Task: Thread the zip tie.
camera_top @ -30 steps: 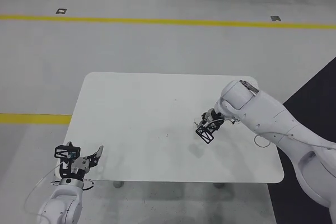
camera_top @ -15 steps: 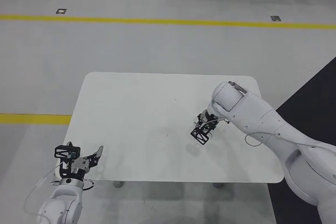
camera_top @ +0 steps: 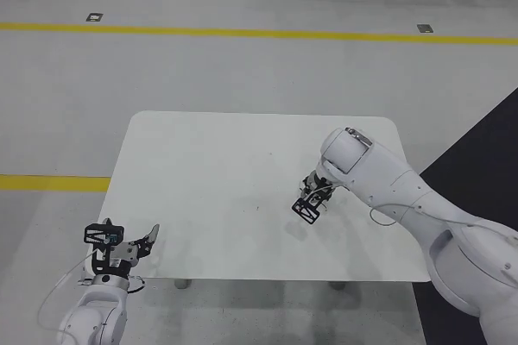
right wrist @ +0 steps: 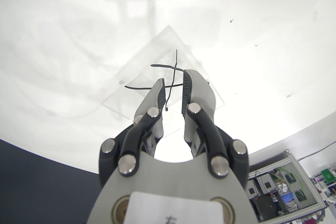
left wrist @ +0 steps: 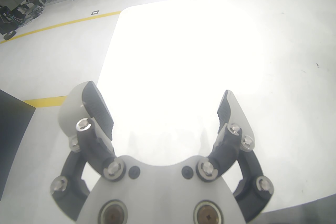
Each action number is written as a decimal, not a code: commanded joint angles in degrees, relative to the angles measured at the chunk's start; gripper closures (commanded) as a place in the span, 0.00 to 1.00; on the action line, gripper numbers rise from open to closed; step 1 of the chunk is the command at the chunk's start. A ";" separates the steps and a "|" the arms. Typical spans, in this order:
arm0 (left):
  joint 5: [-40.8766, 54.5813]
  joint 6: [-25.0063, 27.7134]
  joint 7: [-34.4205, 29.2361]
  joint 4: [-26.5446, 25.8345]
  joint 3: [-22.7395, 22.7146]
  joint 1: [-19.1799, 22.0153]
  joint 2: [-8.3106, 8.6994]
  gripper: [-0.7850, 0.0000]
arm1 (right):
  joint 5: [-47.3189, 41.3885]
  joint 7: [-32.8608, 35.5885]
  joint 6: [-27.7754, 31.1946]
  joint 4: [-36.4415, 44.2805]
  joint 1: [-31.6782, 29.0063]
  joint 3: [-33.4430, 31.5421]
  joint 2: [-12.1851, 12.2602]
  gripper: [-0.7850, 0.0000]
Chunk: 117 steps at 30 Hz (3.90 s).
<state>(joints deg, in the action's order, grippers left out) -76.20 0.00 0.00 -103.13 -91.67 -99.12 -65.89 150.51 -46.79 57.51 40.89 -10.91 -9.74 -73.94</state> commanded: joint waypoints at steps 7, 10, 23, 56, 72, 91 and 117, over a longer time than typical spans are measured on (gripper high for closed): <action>0.00 0.00 0.00 0.00 0.00 0.00 0.00 0.00 | 2.05 -1.55 -1.56 -2.07 -0.07 0.00 -1.29 0.84; 0.00 0.00 0.00 0.00 0.00 0.00 0.00 0.00 | 2.70 -2.35 -2.36 -3.15 -0.20 0.00 -1.78 0.85; 0.00 0.00 0.00 0.00 0.00 0.00 0.00 0.00 | 6.78 -6.33 -6.34 -6.57 -0.05 0.00 -3.89 0.90; 0.00 0.00 0.00 0.00 0.00 0.00 0.00 0.00 | -10.94 -12.07 -12.08 -13.28 3.36 -2.06 0.81 1.00; 0.00 0.00 0.00 0.00 0.00 0.00 0.00 0.00 | -10.94 -12.07 -12.08 -13.28 3.36 -2.06 0.81 1.00; 0.00 0.00 0.00 0.00 0.00 0.00 0.00 0.00 | -10.94 -12.07 -12.08 -13.28 3.36 -2.06 0.81 1.00; 0.00 0.00 0.00 0.00 0.00 0.00 0.00 0.00 | -11.05 -7.28 -7.30 -9.42 2.42 -1.39 0.71 1.00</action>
<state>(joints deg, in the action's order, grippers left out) -76.20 0.00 0.00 -103.13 -91.67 -99.12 -65.89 139.19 -54.17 49.40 31.19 -8.70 -11.33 -73.20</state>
